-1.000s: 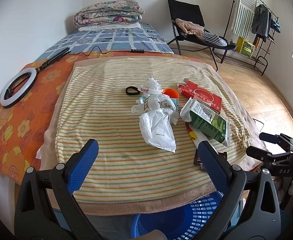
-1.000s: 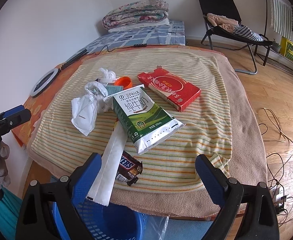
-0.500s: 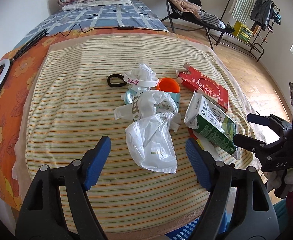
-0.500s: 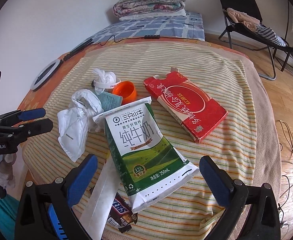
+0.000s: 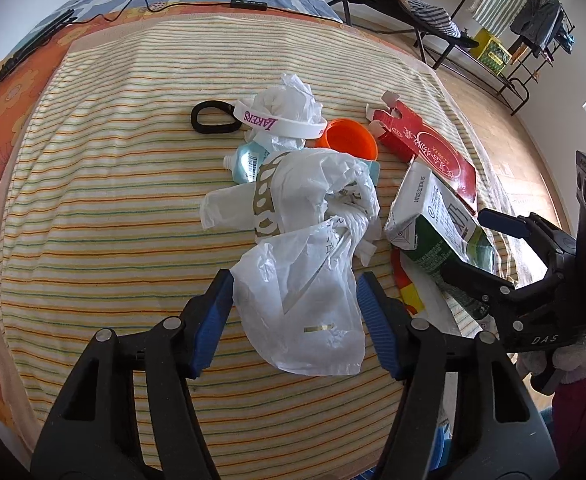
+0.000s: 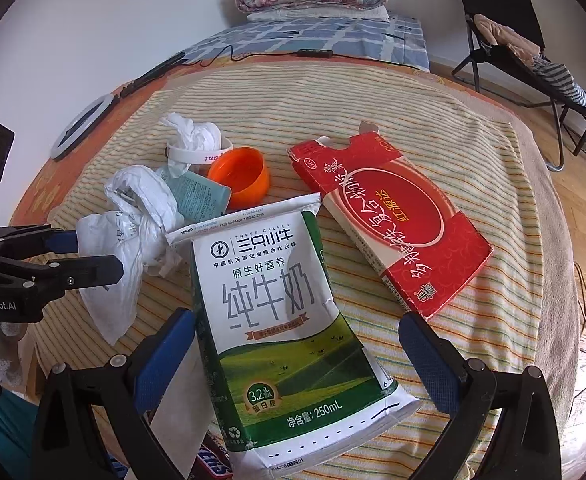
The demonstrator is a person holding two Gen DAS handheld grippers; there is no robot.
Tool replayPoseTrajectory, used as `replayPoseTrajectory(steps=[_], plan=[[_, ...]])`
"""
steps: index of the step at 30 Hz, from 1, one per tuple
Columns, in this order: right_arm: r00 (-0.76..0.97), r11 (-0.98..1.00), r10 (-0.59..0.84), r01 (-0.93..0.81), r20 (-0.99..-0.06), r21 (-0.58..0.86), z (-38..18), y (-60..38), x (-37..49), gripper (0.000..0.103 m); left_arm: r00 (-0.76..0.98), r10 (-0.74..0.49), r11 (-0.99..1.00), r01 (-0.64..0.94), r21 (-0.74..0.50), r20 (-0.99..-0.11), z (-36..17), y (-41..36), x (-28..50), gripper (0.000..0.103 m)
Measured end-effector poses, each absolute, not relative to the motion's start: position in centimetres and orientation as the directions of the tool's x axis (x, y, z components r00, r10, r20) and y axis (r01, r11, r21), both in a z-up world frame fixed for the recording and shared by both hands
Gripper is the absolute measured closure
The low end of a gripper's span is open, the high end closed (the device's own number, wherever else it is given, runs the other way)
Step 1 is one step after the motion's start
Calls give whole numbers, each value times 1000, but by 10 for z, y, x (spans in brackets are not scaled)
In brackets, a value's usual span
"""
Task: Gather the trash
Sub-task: 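Grasp the white plastic bag with the left tool while the right tool reaches toward the milk carton, then grasp the green-and-white milk carton with the right tool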
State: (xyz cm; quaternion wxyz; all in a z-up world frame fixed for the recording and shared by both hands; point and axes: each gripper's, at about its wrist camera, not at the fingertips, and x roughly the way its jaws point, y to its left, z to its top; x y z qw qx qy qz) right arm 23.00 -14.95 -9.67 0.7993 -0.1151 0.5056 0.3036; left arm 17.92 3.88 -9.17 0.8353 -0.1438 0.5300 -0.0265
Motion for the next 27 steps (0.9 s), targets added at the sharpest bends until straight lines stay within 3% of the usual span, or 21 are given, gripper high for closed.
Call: replayPoseTrajectory(steps=[1, 3, 9, 13, 17, 27], plan=[[298, 792, 367, -598, -881, 128, -99, -149, 231, 0, 432, -206, 955, -107, -277, -878, -93, 39, 178, 43], [287, 789, 373, -598, -883, 139, -101, -147, 233, 2, 424, -218, 953, -102, -286, -879, -95, 37, 177, 61], [288, 783, 375, -607, -881, 135, -102, -143, 231, 12, 445, -218, 954, -91, -286, -869, -89, 35, 173, 77], [274, 782, 398, -600, -876, 167, -101, -146, 230, 23, 465, -211, 954, -93, -284, -860, -84, 36, 172, 84], [272, 782, 419, -593, -866, 192, -98, -149, 229, 24, 485, -198, 956, -95, -277, -852, -77, 38, 168, 90], [368, 806, 435, -566, -822, 173, -73, -159, 227, 26, 545, -160, 962, -103, -255, -823, -54, 49, 156, 94]])
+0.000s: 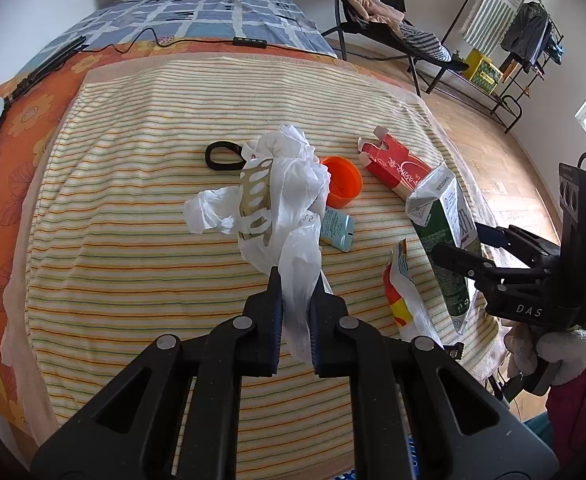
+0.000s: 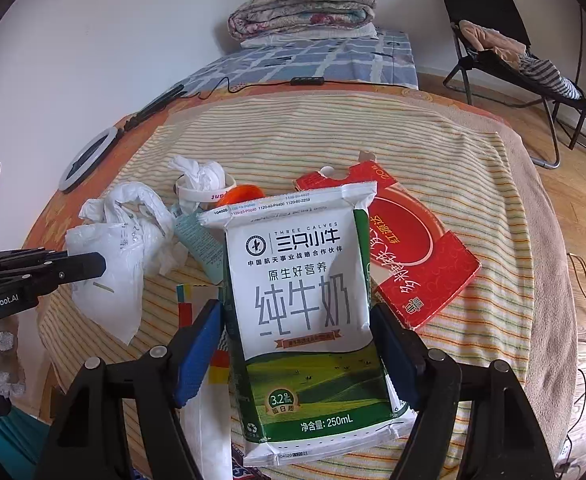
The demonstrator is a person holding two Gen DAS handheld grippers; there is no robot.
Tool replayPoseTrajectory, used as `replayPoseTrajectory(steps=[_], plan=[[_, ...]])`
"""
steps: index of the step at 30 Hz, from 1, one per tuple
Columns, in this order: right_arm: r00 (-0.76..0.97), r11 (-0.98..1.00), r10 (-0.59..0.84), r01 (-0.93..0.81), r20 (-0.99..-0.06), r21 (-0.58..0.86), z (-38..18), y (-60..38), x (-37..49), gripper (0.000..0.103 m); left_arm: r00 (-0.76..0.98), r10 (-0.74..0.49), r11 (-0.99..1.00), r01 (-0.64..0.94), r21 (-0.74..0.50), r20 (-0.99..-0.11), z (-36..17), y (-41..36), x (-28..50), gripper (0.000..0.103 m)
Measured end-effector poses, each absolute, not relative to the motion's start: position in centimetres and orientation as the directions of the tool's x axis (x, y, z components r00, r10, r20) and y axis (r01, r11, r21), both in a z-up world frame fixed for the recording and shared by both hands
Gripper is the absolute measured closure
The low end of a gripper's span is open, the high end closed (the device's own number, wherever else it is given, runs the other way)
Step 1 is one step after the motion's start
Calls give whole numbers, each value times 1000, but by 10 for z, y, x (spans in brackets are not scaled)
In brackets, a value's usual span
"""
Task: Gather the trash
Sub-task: 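Grasp the green-and-white milk carton with the right tool, then carry the bag and carton over the blue basket and open both tools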
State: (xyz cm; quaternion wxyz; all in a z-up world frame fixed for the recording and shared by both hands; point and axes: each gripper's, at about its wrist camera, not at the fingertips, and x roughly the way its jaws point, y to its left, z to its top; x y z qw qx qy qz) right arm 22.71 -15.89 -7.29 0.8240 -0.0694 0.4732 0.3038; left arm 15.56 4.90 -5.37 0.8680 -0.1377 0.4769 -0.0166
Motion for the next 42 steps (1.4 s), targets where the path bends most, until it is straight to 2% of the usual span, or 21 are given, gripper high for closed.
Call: replayPoseTrajectory(steps=[11, 18, 24, 34, 42], plan=[[416, 790, 472, -591, -778, 163, -32, -163, 194, 26, 597, -181, 951, -96, -293, -782, -22, 62, 128, 94], [441, 759, 499, -638, -746, 131, -4, -170, 137, 26, 628, -199, 953, -54, -297, -752, 2, 58, 87, 94], [397, 721, 538, -674, -743, 162, 0, -178, 83, 26, 634, -222, 952, -24, -305, -741, 9, 50, 40, 94], [312, 692, 542, -693, -780, 204, -25, -192, 14, 26, 598, -254, 945, -15, -328, -760, -9, 32, -31, 94], [223, 667, 503, -715, -835, 211, -62, -193, -18, 26, 533, -280, 942, -9, -336, -798, -42, 14, -66, 94]])
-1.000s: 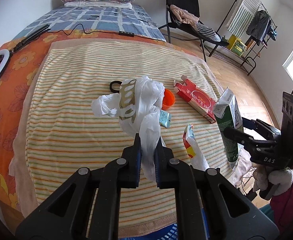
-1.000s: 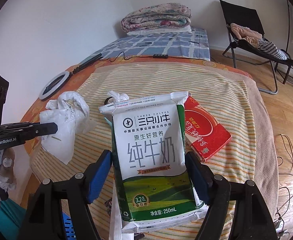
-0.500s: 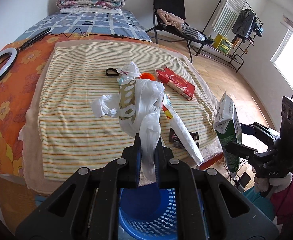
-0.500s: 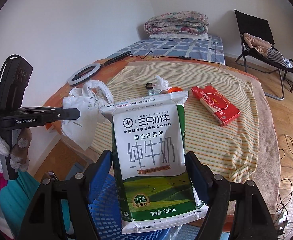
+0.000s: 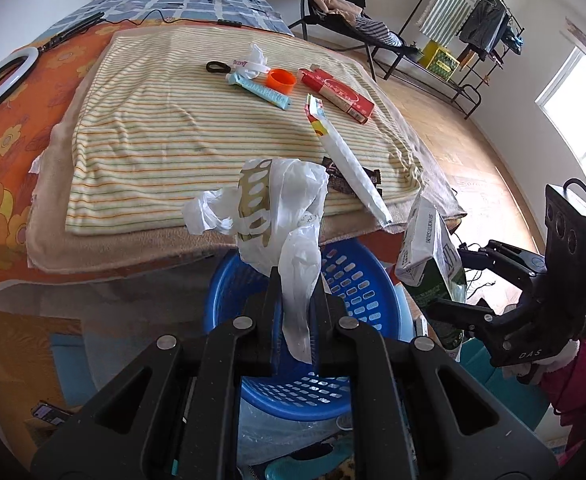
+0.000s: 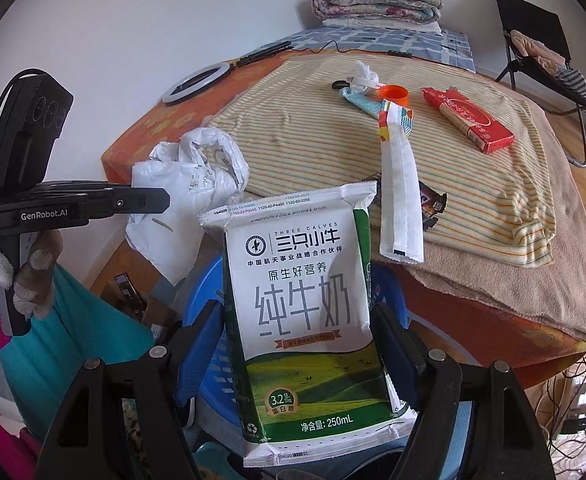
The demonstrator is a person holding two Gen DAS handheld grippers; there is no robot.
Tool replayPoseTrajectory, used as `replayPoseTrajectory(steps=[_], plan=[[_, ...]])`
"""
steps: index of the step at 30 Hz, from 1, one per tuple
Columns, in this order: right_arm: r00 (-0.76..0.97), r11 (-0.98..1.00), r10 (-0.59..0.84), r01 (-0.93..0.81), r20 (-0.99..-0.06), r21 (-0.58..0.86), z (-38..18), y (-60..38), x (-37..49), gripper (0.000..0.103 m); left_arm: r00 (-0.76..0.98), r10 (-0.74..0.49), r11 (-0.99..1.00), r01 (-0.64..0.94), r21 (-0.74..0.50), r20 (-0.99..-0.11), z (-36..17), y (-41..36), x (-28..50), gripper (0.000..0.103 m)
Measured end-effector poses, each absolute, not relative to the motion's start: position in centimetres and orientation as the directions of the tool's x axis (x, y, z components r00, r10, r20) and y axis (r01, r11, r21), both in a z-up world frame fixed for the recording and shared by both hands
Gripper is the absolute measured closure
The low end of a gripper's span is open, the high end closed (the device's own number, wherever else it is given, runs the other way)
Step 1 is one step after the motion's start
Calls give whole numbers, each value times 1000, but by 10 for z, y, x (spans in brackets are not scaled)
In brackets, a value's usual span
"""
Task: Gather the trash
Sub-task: 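Carry the bag and carton over the blue basket and open both tools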
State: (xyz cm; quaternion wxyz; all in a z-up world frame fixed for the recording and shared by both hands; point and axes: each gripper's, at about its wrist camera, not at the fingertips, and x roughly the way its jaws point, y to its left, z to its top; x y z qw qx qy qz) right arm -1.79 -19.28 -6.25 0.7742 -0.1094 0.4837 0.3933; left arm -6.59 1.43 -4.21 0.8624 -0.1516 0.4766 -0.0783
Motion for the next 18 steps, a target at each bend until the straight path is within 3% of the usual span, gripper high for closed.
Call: replayPoseTrajectory(steps=[18], plan=[[146, 657, 380, -738, -913, 155, -125, -182, -33, 26, 355, -289, 951, -3, -310, -889, -111, -12, -68, 94]])
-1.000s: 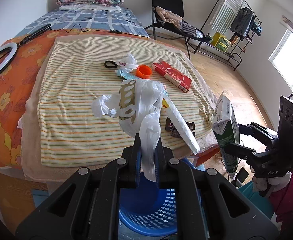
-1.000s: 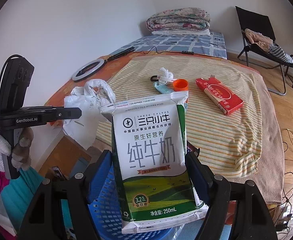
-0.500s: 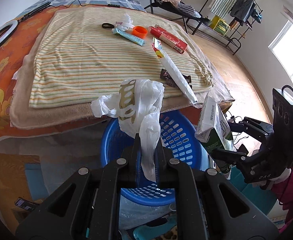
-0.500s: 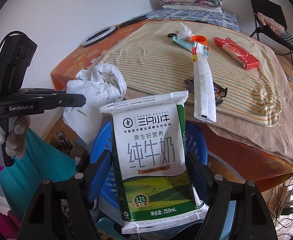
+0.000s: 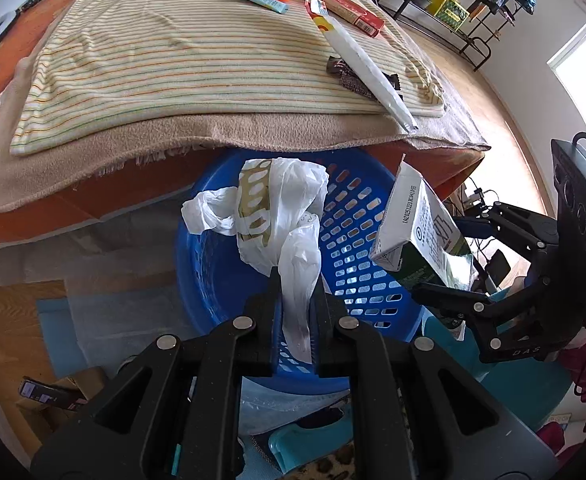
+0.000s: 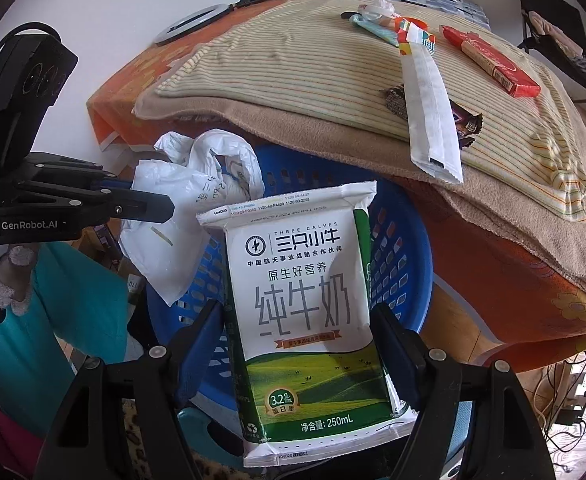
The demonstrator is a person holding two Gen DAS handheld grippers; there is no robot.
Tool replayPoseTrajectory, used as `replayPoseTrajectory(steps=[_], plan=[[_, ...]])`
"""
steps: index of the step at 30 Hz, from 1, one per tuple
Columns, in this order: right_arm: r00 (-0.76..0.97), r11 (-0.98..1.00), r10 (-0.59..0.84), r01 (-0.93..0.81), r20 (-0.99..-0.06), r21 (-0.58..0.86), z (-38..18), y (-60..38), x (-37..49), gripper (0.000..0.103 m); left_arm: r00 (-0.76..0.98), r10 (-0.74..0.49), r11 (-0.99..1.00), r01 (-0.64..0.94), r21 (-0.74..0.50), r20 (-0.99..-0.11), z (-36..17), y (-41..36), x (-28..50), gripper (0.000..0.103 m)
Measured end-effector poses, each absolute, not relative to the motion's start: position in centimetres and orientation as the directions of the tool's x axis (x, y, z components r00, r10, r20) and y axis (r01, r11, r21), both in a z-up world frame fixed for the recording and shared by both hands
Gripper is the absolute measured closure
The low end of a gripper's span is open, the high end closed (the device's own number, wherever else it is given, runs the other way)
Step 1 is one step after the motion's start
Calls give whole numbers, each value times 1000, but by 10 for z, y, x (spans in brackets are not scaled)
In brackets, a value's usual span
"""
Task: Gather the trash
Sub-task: 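Carry the bag and carton over the blue basket and open both tools, then grasp the long white paper wrapper with the left tool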
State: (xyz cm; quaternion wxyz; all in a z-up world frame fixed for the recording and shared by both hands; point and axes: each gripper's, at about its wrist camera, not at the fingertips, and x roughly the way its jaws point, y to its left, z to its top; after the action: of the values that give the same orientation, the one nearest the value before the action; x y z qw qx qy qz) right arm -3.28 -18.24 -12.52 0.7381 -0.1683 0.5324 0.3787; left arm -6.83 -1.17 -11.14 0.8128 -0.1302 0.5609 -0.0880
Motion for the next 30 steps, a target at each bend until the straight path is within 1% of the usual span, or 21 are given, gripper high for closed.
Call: replayPoseTrajectory(steps=[13, 15, 16, 30], plan=[[143, 675, 348, -724, -927, 142, -136, -180, -29, 25, 308, -268, 959, 0, -282, -913, -125, -18, -64, 94], [144, 678, 346, -721, -927, 141, -136, -180, -29, 24, 307, -264, 960, -2, -278, -914, -126, -21, -62, 86], [143, 680, 345, -719, -928, 142, -136, -180, -28, 24, 307, -260, 962, -3, -275, -915, -126, -21, -62, 85], [165, 703, 357, -696, -919, 148, -130, -190, -23, 22, 310, -250, 962, -28, -271, -918, -125, -16, -60, 84]])
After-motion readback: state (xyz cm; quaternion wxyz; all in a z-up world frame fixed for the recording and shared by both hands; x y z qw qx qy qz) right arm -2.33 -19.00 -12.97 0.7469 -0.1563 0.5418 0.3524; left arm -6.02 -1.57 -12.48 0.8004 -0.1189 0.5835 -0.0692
